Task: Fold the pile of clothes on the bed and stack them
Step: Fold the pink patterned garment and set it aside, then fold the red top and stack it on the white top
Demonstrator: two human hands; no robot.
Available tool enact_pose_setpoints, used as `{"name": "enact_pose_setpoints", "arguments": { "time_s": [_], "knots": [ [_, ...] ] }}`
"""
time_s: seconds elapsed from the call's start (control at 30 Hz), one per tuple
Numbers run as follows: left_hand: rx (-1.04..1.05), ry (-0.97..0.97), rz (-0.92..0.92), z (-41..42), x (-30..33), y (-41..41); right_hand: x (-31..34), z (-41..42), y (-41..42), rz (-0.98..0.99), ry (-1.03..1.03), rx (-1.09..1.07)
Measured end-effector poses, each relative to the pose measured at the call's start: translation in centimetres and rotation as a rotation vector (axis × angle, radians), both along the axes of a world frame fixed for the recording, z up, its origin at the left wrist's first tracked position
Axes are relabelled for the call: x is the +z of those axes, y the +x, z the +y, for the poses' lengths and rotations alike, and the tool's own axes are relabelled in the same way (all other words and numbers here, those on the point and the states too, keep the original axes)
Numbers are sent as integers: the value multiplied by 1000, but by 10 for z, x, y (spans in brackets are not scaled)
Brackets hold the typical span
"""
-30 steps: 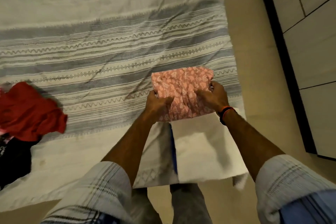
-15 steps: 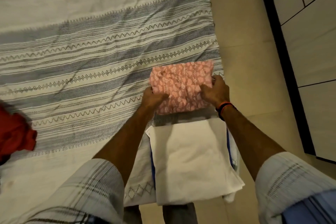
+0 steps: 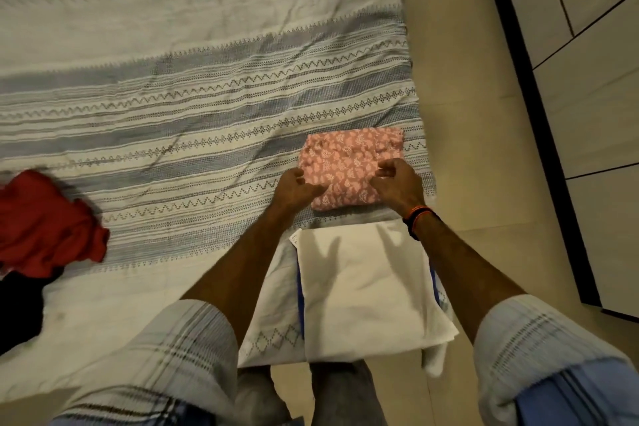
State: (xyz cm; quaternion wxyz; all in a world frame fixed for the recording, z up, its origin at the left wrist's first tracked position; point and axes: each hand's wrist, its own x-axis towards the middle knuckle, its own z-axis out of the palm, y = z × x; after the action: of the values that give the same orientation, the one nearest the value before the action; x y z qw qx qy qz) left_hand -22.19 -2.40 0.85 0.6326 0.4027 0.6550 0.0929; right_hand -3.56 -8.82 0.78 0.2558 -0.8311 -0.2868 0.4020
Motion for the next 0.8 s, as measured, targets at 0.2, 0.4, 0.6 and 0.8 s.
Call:
{"name": "enact_pose_setpoints", "arguments": {
  "time_s": [0.2, 0.4, 0.6, 0.8],
  "knots": [
    [110, 64, -18, -20, 47, -55, 35, -3, -56, 37, 78, 109],
    [288, 123, 16, -36, 77, -136, 57, 11, -131, 52, 146, 282],
    [445, 150, 14, -39, 86, -231, 70, 31, -223, 110, 191, 444],
    [568, 143, 28, -38, 79, -341, 69, 53, -336, 99, 164, 568]
  ]
}}
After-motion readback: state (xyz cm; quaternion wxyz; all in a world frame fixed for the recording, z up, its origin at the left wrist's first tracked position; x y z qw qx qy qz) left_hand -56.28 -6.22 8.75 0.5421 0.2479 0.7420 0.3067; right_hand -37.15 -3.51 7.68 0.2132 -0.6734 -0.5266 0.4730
